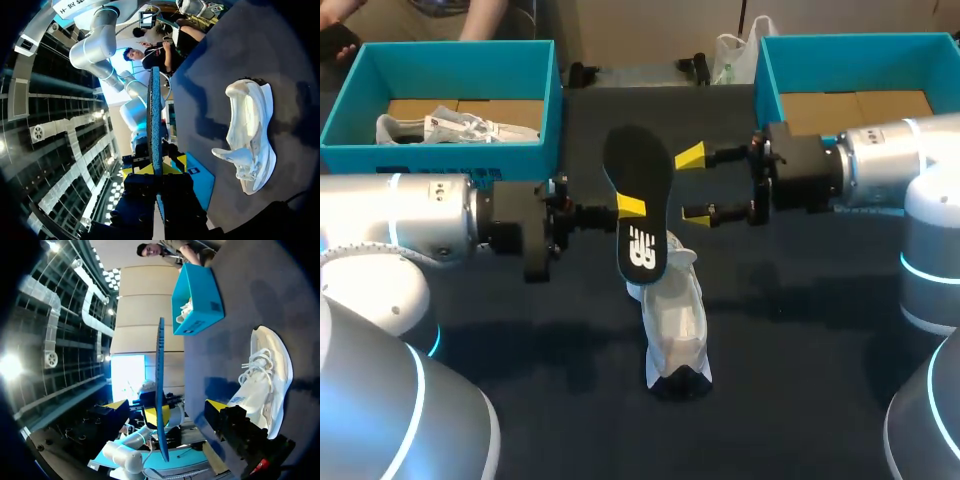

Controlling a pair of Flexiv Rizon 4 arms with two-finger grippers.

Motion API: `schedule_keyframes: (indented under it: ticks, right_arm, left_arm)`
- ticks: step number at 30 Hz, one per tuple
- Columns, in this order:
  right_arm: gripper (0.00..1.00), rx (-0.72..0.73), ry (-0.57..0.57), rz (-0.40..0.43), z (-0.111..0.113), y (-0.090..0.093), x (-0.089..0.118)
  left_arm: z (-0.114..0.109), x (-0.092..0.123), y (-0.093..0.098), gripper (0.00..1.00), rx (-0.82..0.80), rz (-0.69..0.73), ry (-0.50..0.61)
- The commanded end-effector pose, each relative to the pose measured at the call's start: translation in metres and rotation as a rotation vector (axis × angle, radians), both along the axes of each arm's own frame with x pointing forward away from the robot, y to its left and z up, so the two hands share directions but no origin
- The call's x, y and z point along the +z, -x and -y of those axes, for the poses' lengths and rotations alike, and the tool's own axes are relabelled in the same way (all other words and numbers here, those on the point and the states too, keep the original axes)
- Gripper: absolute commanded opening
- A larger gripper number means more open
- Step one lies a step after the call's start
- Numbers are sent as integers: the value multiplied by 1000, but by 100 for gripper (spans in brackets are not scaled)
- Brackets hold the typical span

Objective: Take the shoe out of the shoebox, open the shoe tongue, remove and reinsert the insole, then place the shoe into the shoebox

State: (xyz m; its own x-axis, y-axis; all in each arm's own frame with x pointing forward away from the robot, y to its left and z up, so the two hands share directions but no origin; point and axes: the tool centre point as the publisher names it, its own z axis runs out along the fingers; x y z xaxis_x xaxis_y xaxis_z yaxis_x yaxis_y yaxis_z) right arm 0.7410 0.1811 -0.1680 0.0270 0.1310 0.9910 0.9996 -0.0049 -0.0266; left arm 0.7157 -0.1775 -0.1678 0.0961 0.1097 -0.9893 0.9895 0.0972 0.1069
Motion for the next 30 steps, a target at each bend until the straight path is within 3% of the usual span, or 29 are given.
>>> schedule_keyframes:
  ticks: [1, 16, 18, 19, 23, 30]
  right_arm:
    - [100, -1, -4, 6, -12, -5, -2]
    - [97, -25, -10, 9, -23, -5, -4]
    - [89, -31, -9, 13, -24, -4, -3]
    - [76, -32, -9, 15, -25, -3, -2]
    - [49, -31, -3, 22, -28, -2, -1]
    - [42, -35, 4, 20, -31, -1, -2]
  left_arm:
    - [7, -4, -2, 0, 13, 3, 2]
    - [12, -8, -7, 0, 45, -3, 1]
    - [12, -9, -8, 0, 48, -3, 0]
    - [12, -9, -8, 0, 49, -3, 0]
    - [13, -10, -8, 0, 51, -1, -3]
    - [14, -12, -9, 0, 53, 0, -4]
